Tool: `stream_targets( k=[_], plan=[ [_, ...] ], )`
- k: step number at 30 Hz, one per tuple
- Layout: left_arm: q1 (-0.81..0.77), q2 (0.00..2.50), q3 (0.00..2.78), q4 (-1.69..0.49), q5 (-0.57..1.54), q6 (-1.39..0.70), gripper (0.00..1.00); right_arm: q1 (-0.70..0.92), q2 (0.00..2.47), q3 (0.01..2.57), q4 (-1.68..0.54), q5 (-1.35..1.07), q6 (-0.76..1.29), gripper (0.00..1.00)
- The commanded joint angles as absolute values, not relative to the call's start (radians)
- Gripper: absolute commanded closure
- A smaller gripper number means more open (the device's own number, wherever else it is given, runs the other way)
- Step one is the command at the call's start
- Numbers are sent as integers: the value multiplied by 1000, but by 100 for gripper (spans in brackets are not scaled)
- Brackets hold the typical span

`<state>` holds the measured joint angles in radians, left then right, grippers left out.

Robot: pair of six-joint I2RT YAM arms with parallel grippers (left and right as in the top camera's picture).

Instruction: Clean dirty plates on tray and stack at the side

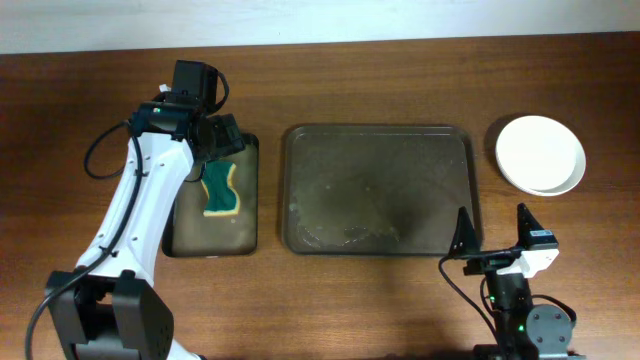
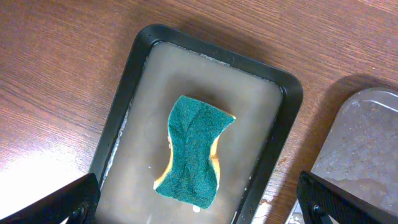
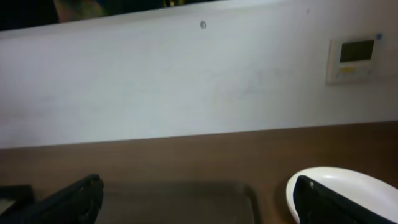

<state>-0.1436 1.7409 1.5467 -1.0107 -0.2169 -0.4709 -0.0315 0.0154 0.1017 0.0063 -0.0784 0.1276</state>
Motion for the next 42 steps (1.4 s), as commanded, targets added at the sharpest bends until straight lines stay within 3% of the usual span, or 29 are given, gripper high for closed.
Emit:
stream_targets(
  k=[1, 8, 13, 18, 42],
  plan=[
    [-141, 1736, 1554, -1012, -224, -469, 1, -25, 4, 34, 76, -66, 124, 2],
    [-141, 1736, 1554, -1012, -224, -469, 1, -25, 4, 6, 96, -39, 117, 1],
    [-141, 1736, 1554, -1012, -224, -469, 1, -25, 4, 6, -86, -34, 84, 2],
    [-141, 1736, 1554, -1012, -224, -469, 1, -25, 4, 6, -80, -28, 5, 2],
    [-142, 1736, 1554, -1012, -224, -469, 1, -27, 4, 6, -79, -21, 4, 2]
  ],
)
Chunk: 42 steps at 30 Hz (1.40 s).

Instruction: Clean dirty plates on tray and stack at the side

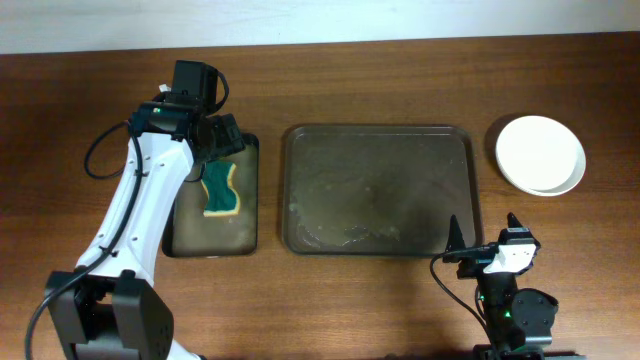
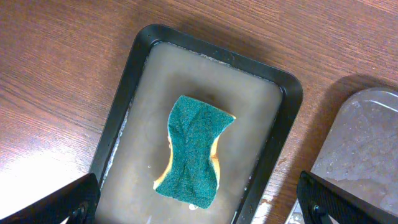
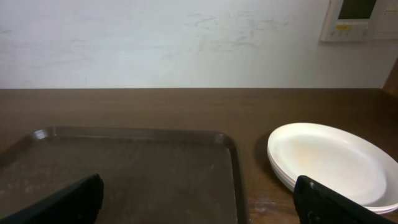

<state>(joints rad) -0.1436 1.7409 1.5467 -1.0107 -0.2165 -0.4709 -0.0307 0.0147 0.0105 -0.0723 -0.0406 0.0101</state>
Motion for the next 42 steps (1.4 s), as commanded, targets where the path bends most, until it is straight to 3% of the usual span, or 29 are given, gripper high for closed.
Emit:
stream_targets(
  k=[1, 8, 15, 19, 27, 35, 42],
  plan=[
    [-142, 1736, 1554, -1012, -224, -469, 1, -27, 4, 6, -80, -21, 4, 2],
    [-141, 1736, 1554, -1018, -238, -456, 1, -27, 4, 6, -80, -21, 4, 2],
    [-141, 1704, 1546, -1194, -258, -439, 1, -27, 4, 6, -79, -21, 4, 2],
    [-141, 1615, 1449, -1161, -296, -438, 1, -27, 4, 6, -79, -21, 4, 2],
    [-141, 1287, 959, -759, -236, -266, 1, -27, 4, 6, -79, -21, 4, 2],
    [-141, 740, 456, -278, -146, -166, 1, -27, 4, 6, -80, -21, 4, 2],
    [-141, 366, 333, -358, -151, -166, 1, -27, 4, 6, -79, -21, 4, 2]
  ],
)
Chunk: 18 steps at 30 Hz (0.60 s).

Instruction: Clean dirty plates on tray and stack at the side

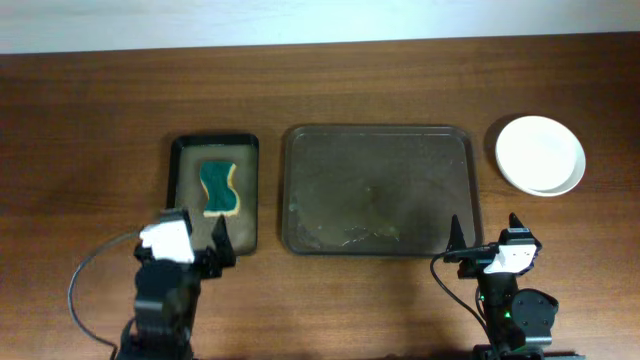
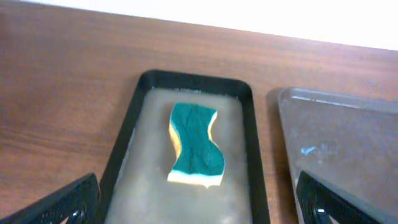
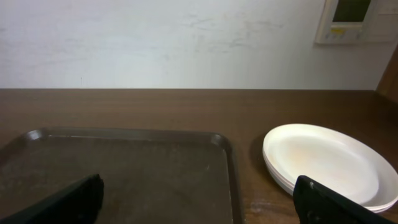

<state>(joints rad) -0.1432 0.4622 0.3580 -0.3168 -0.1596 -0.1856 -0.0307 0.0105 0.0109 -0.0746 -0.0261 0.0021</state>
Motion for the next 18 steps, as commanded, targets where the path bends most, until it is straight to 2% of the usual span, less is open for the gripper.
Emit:
stream_targets(
  k=[1, 10, 14, 18],
  plan=[
    [-141, 346, 331, -360, -154, -166, 1, -27, 4, 6, -79, -21, 4, 2],
    [-73, 226, 255, -332, -121, -49, 1, -27, 4, 6, -80, -21, 4, 2],
    [-23, 156, 147, -180, 7, -46, 1, -27, 4, 6, -80, -21, 4, 2],
    [-12, 81, 34, -3, 34, -28, 1, -27, 4, 6, -79, -21, 4, 2]
  ],
)
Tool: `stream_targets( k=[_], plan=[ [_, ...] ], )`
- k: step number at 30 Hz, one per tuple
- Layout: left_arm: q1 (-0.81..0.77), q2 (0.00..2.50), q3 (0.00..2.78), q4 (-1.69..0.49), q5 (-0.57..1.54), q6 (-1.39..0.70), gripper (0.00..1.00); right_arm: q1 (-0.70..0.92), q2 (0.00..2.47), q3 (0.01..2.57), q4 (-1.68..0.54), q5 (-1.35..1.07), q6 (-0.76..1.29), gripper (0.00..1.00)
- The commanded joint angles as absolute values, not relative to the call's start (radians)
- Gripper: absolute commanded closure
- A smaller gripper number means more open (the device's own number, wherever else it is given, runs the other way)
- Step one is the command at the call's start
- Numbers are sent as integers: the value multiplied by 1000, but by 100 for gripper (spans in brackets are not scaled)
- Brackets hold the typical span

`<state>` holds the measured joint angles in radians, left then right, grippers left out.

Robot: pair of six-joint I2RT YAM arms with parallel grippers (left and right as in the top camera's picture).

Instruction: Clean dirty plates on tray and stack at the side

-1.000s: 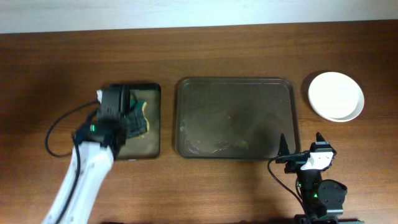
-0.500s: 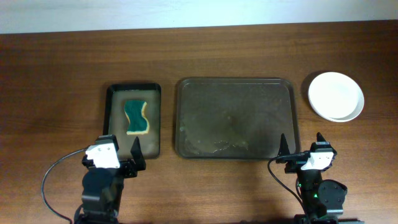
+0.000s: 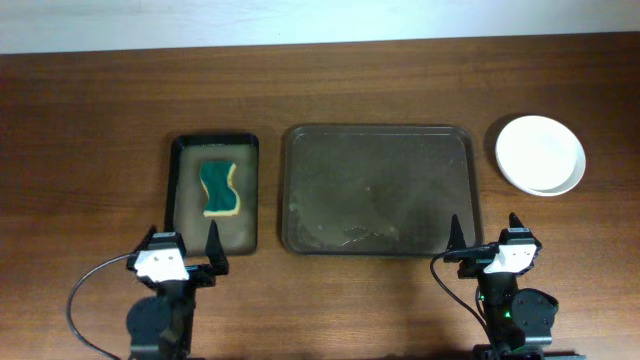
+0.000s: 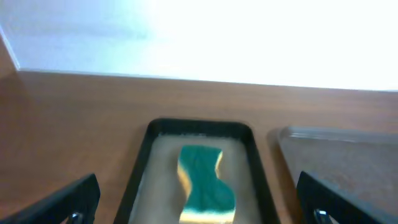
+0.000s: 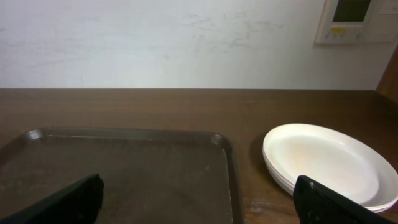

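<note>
The large dark tray (image 3: 378,188) lies mid-table with only wet smears on it, also seen in the right wrist view as tray (image 5: 124,168). A stack of white plates (image 3: 540,154) sits at the far right, plates (image 5: 323,163). A green and yellow sponge (image 3: 219,189) lies in a small black water tray (image 3: 180,200), sponge (image 4: 204,183). My left gripper (image 3: 184,262) sits open at the table's front edge, below the small tray, holding nothing. My right gripper (image 3: 483,243) is open near the front edge, below the large tray's right corner, empty.
Brown wooden table (image 3: 90,120) with a white wall behind it. A wall panel (image 5: 351,18) shows at the upper right of the right wrist view.
My left gripper has drawn back a little further toward the front edge and tilted up, so its view now takes in the wall. The right arm has not moved.
My left gripper hung open over the sponge in the small tray, while the right arm sat folded at the front. The right gripper then tipped level toward the plates. The left arm has since been folded back to the front edge, sponge left in the tray.
</note>
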<state>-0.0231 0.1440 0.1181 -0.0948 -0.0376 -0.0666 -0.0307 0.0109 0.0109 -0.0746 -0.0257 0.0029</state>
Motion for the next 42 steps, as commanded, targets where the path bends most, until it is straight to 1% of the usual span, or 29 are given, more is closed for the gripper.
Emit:
stream_targets(
  k=[1, 7, 12, 14, 19, 33, 34, 38, 42],
  plan=[
    [-12, 64, 9, 30, 35, -29, 1, -27, 4, 6, -80, -21, 4, 2],
    [-10, 6, 9, -1, -16, -28, 1, -27, 4, 6, -80, -21, 4, 1],
    [4, 4, 8, -35, -49, -27, 1, -27, 4, 6, -80, -21, 4, 2],
    [3, 4, 8, -81, -48, 7, 1, -27, 4, 6, -79, -21, 4, 2],
    [3, 4, 9, -84, -26, 129, 1, -27, 4, 6, -80, -21, 4, 1],
    [3, 4, 9, -84, -25, 128, 1, -27, 4, 6, -80, -21, 4, 2],
    [3, 4, 9, -84, -36, 107, 1, -27, 4, 6, -80, -21, 4, 2],
    [3, 4, 8, -75, -111, -89, 0, -27, 4, 6, -79, -21, 4, 2],
    [3, 4, 8, -76, -113, -89, 1, -27, 4, 6, -79, -21, 4, 2]
  ],
)
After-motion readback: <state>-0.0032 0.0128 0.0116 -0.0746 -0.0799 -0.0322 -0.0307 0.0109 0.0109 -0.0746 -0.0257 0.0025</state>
